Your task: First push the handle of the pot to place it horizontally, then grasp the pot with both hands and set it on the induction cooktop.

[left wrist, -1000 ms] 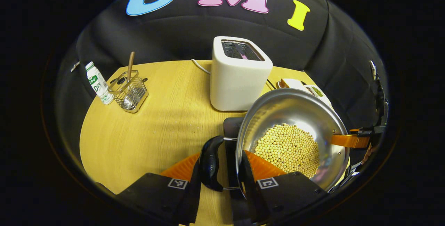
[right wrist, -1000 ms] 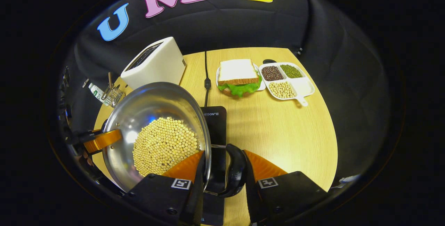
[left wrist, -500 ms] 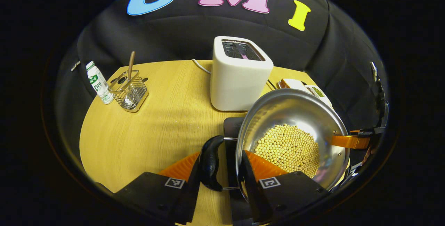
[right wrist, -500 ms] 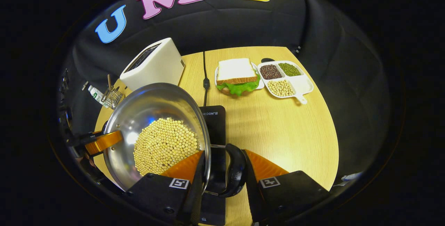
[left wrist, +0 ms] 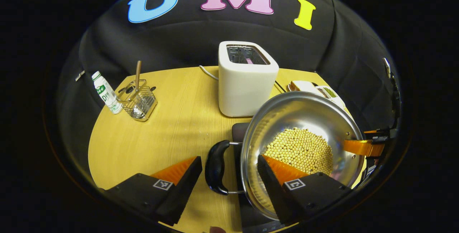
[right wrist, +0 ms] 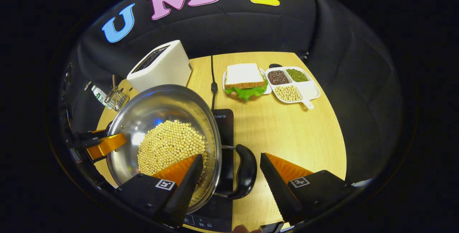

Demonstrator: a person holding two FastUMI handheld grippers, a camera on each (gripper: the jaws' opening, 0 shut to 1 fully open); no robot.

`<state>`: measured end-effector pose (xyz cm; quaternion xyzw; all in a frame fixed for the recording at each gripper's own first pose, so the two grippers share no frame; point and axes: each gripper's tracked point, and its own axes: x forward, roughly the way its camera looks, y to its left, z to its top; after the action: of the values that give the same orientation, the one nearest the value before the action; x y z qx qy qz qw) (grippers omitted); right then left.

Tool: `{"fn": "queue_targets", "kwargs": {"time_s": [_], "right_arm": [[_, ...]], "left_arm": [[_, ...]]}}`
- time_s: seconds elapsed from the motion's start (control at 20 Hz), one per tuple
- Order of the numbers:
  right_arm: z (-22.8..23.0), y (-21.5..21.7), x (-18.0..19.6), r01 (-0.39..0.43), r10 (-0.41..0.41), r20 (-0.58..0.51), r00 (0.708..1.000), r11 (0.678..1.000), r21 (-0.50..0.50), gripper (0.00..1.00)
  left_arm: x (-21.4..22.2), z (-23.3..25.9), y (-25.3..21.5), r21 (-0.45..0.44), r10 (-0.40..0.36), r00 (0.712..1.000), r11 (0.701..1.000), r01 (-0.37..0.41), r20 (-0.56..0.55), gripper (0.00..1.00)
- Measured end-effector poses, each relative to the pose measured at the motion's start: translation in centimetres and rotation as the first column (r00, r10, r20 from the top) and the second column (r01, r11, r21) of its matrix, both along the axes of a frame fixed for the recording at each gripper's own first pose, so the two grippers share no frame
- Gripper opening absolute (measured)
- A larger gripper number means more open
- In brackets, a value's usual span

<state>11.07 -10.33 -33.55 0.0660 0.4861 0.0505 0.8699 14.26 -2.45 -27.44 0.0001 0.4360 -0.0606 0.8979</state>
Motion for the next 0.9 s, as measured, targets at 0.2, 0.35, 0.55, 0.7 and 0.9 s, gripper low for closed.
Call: {"fn": "queue_targets", "kwargs": {"time_s": [0.2, 0.35, 0.55, 0.7, 0.9], "right_arm": [[2.4, -0.1, 0.2, 0.029, -0.03, 0.072, 0.997, 1.0, 0.007, 0.99], [5.1, -0.4, 0.4, 0.04, -0.037, 0.159, 0.987, 0.999, -0.017, 0.99], [10.0, -0.4, 0.5, 0.06, -0.046, 0.309, 0.95, 0.998, -0.037, 0.99], [13.7, -0.5, 0.0, 0.091, -0.069, 0.4, 0.914, 0.995, -0.035, 0.99], [18.5, -0.4, -0.8, 0.127, -0.084, 0.508, 0.857, 0.991, -0.051, 0.99]], "left_arm": [[0.2, 0.6, -0.1, -0.008, -0.008, 0.999, 1.0, 0.008, 0.035, 0.97], [0.4, 1.6, -0.4, -0.02, -0.01, 0.997, 1.0, 0.012, 0.081, 0.96], [1.2, 3.1, -0.7, -0.043, -0.013, 0.986, 0.999, 0.02, 0.165, 0.96], [2.2, 4.6, -0.2, -0.024, -0.035, 0.966, 0.999, 0.043, 0.256, 0.96], [3.8, 7.2, 0.0, -0.018, -0.052, 0.915, 0.998, 0.065, 0.401, 0.96]]}}
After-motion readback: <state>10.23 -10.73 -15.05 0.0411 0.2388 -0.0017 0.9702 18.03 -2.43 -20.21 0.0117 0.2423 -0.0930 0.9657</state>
